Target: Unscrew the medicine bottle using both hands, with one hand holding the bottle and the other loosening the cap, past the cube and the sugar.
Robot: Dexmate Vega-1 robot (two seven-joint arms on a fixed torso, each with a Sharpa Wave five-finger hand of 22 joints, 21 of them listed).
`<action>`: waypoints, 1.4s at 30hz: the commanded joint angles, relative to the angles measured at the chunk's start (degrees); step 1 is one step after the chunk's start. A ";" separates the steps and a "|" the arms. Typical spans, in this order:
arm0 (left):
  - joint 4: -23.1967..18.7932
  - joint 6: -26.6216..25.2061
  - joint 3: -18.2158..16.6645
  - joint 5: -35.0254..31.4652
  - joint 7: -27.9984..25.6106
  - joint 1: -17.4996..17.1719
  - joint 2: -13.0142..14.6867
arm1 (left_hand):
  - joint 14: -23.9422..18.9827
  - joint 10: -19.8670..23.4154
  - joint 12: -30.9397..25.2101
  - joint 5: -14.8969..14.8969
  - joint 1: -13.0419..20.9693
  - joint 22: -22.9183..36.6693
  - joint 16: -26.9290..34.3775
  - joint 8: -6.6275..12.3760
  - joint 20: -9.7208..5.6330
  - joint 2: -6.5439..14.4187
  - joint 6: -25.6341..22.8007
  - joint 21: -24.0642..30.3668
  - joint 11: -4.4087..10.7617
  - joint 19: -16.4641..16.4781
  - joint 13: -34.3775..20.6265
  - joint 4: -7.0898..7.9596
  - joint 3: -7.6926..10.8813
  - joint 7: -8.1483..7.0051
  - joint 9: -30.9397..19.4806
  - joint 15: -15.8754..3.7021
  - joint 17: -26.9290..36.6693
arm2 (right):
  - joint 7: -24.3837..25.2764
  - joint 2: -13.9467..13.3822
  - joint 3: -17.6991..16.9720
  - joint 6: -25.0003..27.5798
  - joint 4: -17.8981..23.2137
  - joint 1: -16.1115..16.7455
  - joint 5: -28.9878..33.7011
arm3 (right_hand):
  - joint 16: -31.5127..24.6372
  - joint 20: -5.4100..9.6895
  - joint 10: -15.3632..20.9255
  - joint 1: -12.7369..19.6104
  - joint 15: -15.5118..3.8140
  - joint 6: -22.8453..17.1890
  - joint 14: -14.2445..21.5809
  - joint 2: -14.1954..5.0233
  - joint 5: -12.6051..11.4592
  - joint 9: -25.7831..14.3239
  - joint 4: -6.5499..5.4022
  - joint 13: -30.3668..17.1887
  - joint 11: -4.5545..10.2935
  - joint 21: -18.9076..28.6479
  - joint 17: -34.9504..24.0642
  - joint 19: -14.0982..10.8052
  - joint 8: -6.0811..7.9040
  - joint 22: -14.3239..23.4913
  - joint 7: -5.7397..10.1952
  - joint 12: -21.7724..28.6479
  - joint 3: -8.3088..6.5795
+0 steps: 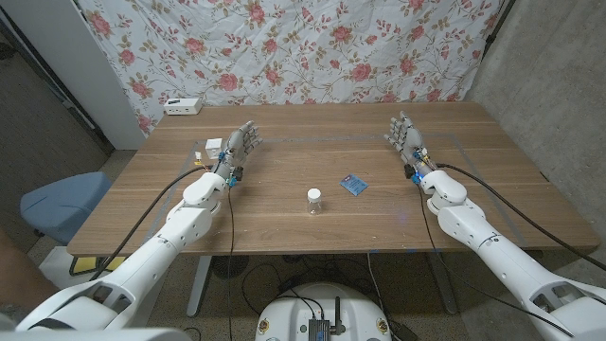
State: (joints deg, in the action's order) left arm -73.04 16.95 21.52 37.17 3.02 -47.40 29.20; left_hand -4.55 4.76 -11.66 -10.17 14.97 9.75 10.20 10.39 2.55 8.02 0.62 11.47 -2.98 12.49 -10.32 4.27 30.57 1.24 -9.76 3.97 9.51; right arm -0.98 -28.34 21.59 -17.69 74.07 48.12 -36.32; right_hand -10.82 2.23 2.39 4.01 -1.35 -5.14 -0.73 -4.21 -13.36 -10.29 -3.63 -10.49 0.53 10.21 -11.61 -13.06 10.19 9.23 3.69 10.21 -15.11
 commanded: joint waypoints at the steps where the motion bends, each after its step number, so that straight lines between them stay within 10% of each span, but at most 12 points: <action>1: 0.44 0.88 -0.05 -0.92 0.62 -0.05 0.99 | -0.79 0.77 -0.24 -0.28 0.70 0.09 0.27 0.25 -0.19 -0.16 -0.23 0.29 0.14 0.37 -0.21 -0.38 0.49 0.35 -0.21 -0.26 0.16 | 1.72 1.42 0.99 -2.23 -0.49 -0.04 2.16 | -0.25 2.51 0.31 -0.03 -0.57 -0.04 -0.16 -0.24 -0.30 -0.08 0.10 -0.11 0.19 0.25 -0.05 -0.51 0.30 0.30 0.13 0.42 -0.43; 19: -7.86 -3.44 -0.19 -3.43 -2.99 -3.15 5.62 | -2.26 2.26 -0.37 -0.10 2.36 0.07 0.16 0.33 -0.09 -1.06 -1.48 -0.23 2.60 0.18 -0.17 -3.24 0.92 -1.78 -0.19 -2.08 -0.02 | 5.28 0.42 0.95 0.56 2.95 0.74 3.53 | -0.36 2.68 0.59 0.19 -0.75 -0.19 0.11 -0.15 -0.56 -0.05 0.30 -0.08 0.35 0.37 0.17 -0.63 0.47 0.29 0.17 0.62 -0.48; 42: -14.60 -5.55 1.06 -6.10 -3.04 -5.30 8.64 | -4.18 4.07 -0.31 -0.02 4.92 -0.04 0.15 0.26 -1.08 -6.29 -2.61 -0.59 5.78 -0.24 -0.11 -8.97 -0.87 -4.95 -0.12 -5.39 -0.04 | 3.56 2.18 -0.56 -4.72 -3.66 -1.29 2.55 | -0.57 2.84 1.29 0.63 -1.02 -1.02 0.88 -0.11 -0.83 -0.02 0.67 -0.05 0.58 0.61 0.41 -1.34 0.77 0.28 0.30 0.87 -0.64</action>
State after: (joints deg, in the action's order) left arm -84.13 13.08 21.94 32.03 -0.79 -51.63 35.83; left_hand -8.56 8.44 -11.66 -10.16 19.76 9.59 10.20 10.37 1.88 2.45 -1.93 11.01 2.38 12.09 -10.31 -4.13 29.59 -3.19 -9.74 -0.94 9.34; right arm 2.90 -27.34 21.83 -19.38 73.32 47.58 -33.39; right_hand -11.04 2.07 3.11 4.31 -1.87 -5.46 -0.19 -4.50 -13.80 -10.12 -3.24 -10.40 1.25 10.24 -11.19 -13.83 10.42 9.21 3.98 10.82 -15.50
